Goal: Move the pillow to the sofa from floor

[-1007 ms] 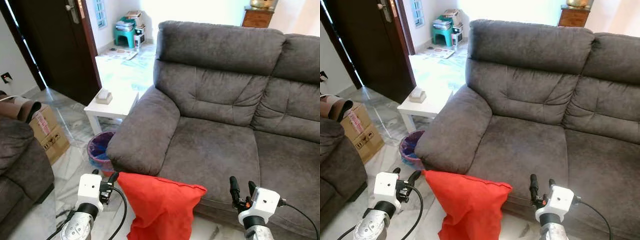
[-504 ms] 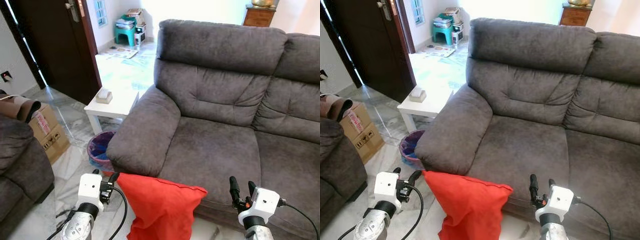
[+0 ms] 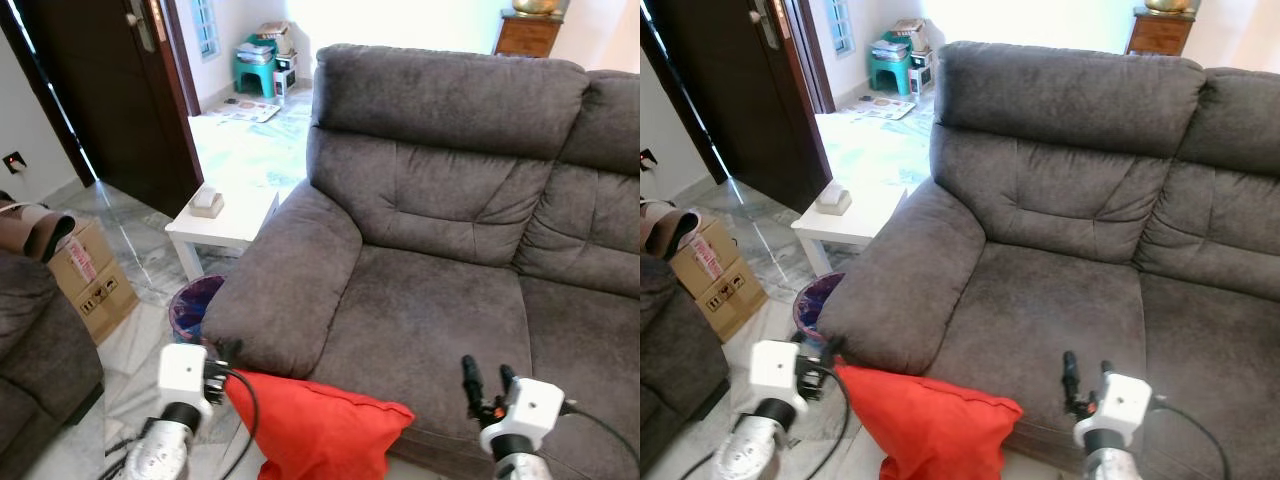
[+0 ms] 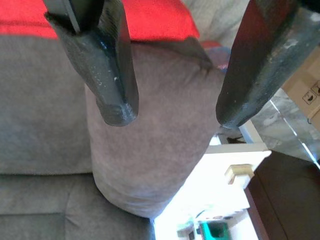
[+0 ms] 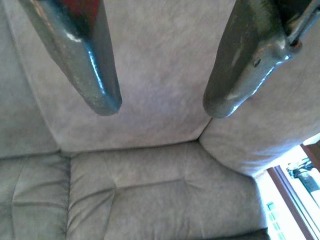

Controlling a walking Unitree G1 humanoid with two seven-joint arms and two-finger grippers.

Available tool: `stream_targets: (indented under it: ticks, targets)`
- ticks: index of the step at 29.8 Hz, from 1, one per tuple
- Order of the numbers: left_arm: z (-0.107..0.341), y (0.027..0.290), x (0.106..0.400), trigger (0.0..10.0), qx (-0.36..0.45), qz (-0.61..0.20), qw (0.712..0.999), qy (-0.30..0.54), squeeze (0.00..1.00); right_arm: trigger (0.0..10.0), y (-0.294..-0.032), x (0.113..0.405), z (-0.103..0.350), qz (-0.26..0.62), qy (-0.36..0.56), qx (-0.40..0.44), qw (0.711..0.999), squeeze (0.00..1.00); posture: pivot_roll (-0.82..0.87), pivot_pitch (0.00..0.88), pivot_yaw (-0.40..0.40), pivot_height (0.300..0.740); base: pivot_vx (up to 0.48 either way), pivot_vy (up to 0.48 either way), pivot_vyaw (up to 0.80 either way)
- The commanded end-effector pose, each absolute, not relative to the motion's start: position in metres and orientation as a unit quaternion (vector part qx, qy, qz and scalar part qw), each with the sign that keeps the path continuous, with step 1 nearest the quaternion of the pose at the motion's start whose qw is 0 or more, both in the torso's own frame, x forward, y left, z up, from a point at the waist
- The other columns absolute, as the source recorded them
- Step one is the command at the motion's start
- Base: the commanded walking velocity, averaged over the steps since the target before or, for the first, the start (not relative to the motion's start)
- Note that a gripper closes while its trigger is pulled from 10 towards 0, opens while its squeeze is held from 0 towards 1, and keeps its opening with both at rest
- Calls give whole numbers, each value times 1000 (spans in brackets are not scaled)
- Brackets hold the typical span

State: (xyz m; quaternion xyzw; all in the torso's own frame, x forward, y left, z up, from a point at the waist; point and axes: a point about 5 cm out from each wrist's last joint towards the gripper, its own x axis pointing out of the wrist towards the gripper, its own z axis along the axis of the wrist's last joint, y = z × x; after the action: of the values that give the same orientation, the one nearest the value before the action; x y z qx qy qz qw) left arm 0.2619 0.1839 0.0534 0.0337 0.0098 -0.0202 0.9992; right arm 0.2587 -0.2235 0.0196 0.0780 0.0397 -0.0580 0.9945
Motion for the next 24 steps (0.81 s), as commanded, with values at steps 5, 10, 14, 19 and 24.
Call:
stream_targets:
  ticks: [5, 10, 14, 19, 24]
  targets:
    - [53, 191, 260, 10000, 44, -13, 999, 15, 0, 10000, -216, 259, 18, -50, 42, 86, 994, 0, -17, 75, 7, 740, 0, 0, 0]
    - [53, 190, 260, 10000, 47, -16, 999, 15, 0, 10000, -215, 259, 18, -48, 42, 88, 994, 0, -18, 76, 7, 740, 0, 0, 0]
    - [53, 190, 259, 10000, 50, -16, 999, 15, 0, 10000, -215, 259, 18, -45, 42, 89, 994, 0, -16, 75, 6, 740, 0, 0, 0]
    - [53, 190, 259, 10000, 49, -17, 999, 14, 0, 10000, -213, 260, 19, -38, 42, 86, 995, 0, -17, 75, 6, 740, 0, -394, 0]
    - [54, 190, 260, 10000, 44, -14, 999, 11, 0, 10000, -213, 260, 18, -36, 43, 85, 995, 0, -17, 76, 6, 740, 0, -149, 0]
